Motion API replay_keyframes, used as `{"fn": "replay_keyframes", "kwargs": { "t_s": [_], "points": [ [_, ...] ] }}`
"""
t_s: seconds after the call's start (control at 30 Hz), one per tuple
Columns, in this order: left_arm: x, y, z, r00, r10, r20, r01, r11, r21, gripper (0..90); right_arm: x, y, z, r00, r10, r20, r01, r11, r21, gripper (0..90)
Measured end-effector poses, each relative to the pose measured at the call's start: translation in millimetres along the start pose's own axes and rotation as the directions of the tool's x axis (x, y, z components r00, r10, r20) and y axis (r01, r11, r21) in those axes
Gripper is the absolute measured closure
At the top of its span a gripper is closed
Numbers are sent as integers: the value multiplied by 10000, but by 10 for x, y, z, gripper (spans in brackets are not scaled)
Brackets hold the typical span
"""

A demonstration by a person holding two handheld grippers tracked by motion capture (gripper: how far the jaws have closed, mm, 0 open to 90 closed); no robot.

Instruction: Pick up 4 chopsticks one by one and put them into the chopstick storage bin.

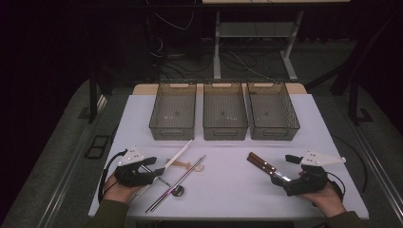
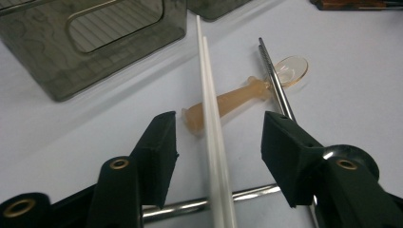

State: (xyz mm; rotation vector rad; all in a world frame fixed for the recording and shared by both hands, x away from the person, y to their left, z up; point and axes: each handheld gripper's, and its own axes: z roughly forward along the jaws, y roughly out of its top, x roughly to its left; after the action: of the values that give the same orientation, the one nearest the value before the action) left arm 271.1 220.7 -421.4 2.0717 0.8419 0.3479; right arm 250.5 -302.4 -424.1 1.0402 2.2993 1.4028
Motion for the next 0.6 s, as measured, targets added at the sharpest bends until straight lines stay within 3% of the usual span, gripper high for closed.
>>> {"fn": "replay_keyframes", "kwargs": {
  "t_s": [0.37,0.6],
  "points": [
    [2,-71,-62,9998,23,-197,-20,9999,147,637,4,-4,14,10000,-37,28,37,10000,57,7],
    [5,-76,-24,9999,-13,-108,16,9995,325,712,3,-5,26,10000,-45,45,44,10000,63,7]
  ]
}}
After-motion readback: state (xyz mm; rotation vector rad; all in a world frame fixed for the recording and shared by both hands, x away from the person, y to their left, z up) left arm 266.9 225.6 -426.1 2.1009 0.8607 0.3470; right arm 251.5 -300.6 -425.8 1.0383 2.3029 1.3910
